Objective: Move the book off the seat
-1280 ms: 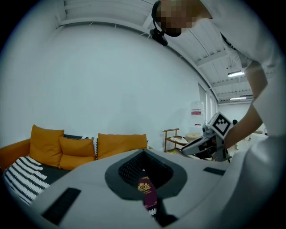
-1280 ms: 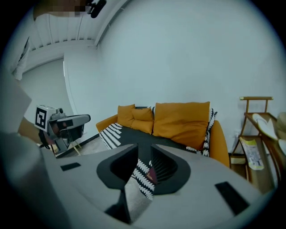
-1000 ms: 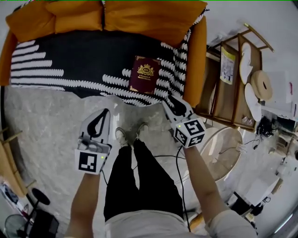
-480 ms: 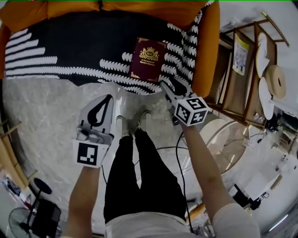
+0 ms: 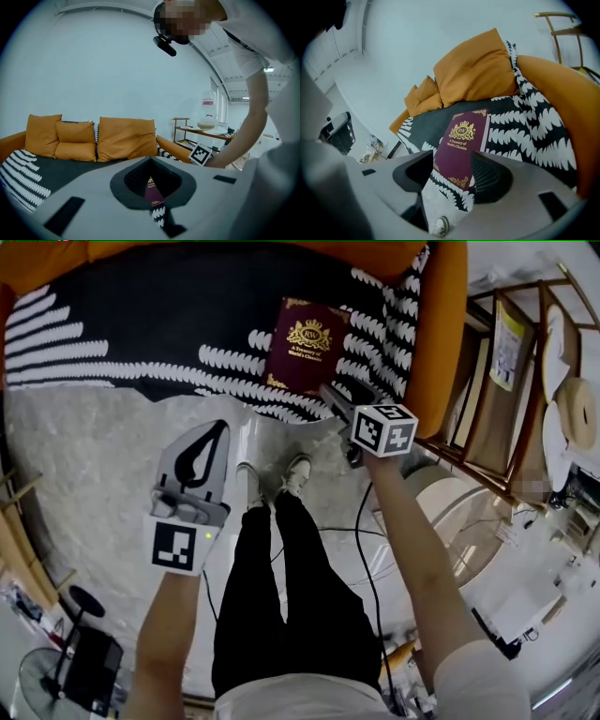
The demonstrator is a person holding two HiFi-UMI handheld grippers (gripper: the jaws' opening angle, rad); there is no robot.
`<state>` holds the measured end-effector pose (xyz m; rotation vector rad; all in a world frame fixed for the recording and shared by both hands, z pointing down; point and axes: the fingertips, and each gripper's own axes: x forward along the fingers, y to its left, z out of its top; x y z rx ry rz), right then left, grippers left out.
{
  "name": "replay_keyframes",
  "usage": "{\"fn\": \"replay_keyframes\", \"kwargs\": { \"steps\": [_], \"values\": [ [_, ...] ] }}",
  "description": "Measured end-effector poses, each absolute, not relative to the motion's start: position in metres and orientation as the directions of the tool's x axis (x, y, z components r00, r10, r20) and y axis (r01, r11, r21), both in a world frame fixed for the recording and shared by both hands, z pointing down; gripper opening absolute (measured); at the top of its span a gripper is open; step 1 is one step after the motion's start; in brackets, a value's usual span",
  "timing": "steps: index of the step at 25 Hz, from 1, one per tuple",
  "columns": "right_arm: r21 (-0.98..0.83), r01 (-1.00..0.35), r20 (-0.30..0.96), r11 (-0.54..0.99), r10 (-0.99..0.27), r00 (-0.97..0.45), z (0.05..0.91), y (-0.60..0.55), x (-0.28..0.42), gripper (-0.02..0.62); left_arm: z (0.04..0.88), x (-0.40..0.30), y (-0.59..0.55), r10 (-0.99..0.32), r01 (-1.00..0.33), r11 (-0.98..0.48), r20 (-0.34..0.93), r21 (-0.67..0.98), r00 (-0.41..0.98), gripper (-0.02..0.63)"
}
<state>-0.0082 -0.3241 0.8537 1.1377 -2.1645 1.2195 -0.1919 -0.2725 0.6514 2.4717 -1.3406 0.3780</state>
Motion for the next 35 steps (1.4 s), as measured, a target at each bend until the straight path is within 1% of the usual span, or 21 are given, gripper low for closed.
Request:
{"fn": "replay_keyframes", "kwargs": {
  "steps": [4, 9, 17, 22, 30, 35],
  "values": [
    [-0.524, -0.808, 0.693, 0.269, -0.417, -0.588, 0.885, -0.328, -0.006, 0.291, 0.668, -0.193, -0.270, -0.759, -0.849, -0.509, 0.390, 0.146, 0.522, 0.017],
    [-0.548, -0.794, 0.694, 0.264, -0.386, -0.607, 0.911, -0.333, -0.008, 0.319, 0.686, -0.197, -0.268, -0.752, -0.857, -0.491, 0.420, 0.155, 0.507, 0.017],
    [-0.583, -0.781, 0.703, 0.223, -0.344, -0.623, 0.948, -0.342, -0.015, 0.325, 0.704, -0.199, -0.272, -0.755, -0.866, -0.472, 0.432, 0.164, 0.494, 0.017],
    [-0.642, -0.755, 0.681, 0.138, -0.352, -0.643, 0.959, -0.350, -0.017, 0.327, 0.714, -0.199, -0.278, -0.762, -0.872, -0.455, 0.430, 0.177, 0.485, 0.017],
    [-0.646, -0.748, 0.685, 0.153, -0.317, -0.656, 0.960, -0.348, -0.015, 0.336, 0.721, -0.196, -0.281, -0.759, -0.877, -0.443, 0.442, 0.187, 0.478, 0.017],
    [-0.681, -0.718, 0.655, 0.147, -0.315, -0.686, 0.965, -0.351, -0.017, 0.354, 0.721, -0.193, -0.285, -0.763, -0.878, -0.442, 0.438, 0.182, 0.475, 0.015]
  ]
}}
